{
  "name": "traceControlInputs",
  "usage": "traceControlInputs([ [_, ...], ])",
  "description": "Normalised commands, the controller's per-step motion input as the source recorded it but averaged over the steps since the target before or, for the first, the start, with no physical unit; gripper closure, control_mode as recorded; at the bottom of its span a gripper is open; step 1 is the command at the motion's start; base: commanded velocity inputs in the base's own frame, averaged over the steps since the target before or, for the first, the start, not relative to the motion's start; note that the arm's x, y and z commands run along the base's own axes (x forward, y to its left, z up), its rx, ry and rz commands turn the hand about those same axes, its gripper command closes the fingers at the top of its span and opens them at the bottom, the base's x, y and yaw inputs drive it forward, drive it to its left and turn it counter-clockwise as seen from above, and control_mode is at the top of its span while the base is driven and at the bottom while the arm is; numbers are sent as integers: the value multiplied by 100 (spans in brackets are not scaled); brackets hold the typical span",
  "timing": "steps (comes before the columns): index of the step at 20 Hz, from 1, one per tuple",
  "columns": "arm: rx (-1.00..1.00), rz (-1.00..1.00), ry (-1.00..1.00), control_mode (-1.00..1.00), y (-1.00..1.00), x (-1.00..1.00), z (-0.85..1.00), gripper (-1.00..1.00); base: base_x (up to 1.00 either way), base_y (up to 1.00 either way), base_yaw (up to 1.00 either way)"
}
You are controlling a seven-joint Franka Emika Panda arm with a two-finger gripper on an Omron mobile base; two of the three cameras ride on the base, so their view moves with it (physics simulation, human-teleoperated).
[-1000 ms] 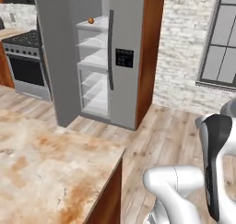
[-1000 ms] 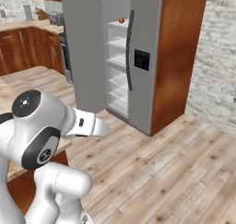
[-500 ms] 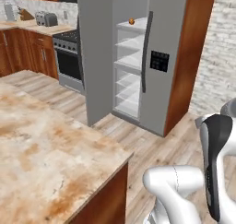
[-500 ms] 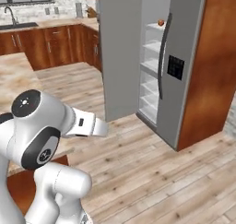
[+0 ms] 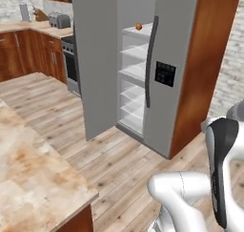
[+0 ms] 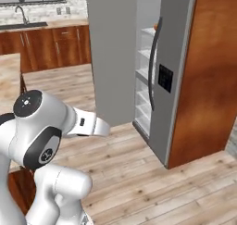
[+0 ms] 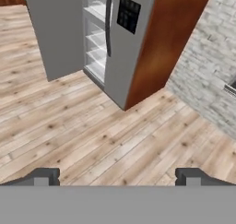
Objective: Retrieve the mango and peach from the fridge and place them into the bowl on the dining table.
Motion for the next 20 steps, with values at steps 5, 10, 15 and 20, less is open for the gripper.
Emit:
traceControlInputs([
  [5, 0, 0, 0, 100, 0, 0, 0, -100, 86, -14, 21],
  [10, 0, 0, 0, 100, 0, 0, 0, -100, 97, 0, 23],
  [15, 0, 0, 0, 100, 0, 0, 0, -100, 92, -1, 20],
  [20, 0, 0, 0, 100, 0, 0, 0, -100, 40, -26, 4],
])
